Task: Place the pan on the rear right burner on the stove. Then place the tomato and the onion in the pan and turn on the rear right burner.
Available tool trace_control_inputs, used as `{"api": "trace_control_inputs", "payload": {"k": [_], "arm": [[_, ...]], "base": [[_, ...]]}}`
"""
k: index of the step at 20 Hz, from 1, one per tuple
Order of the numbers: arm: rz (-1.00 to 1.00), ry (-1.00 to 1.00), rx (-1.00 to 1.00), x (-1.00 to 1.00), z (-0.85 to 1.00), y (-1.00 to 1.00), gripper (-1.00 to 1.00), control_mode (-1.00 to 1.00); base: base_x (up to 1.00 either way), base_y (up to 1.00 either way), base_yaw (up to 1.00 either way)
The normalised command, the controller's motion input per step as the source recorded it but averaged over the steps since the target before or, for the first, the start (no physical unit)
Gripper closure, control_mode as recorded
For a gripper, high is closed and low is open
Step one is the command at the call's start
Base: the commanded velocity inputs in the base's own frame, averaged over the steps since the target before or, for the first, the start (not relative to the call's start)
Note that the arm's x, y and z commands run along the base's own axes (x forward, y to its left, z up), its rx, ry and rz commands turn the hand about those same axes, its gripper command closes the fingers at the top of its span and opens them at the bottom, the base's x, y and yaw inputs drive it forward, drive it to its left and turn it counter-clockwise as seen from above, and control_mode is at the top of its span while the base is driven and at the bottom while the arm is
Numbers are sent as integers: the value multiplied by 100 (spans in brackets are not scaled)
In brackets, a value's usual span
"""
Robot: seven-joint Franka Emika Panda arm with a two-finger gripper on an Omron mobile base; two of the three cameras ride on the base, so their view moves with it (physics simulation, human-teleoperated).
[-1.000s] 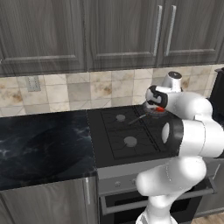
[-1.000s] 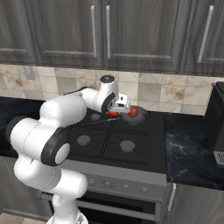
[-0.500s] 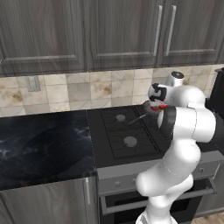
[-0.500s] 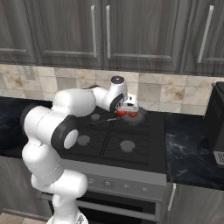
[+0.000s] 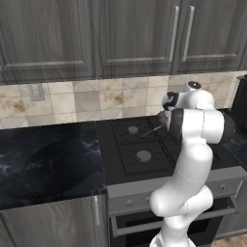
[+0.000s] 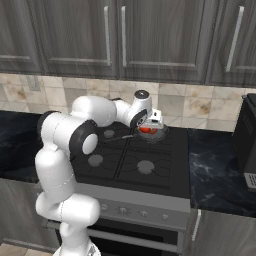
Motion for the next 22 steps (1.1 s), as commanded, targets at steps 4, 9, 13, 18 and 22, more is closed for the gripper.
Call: {"api": "trace_control_inputs", "payload": {"k": [4, 9, 13, 18, 22], "arm": [[0, 0, 1, 46, -27, -8, 100, -100], [0, 0, 1, 44, -22, -9, 100, -100], [0, 0, 0, 18, -20, -11, 100, -100], [0, 0, 1, 15, -19, -9, 100, -100], [0, 0, 1, 24, -15, -6, 100, -100]], "base": [[0, 0, 0], [0, 0, 0], [0, 0, 0], [0, 0, 0], [0, 0, 0]]}}
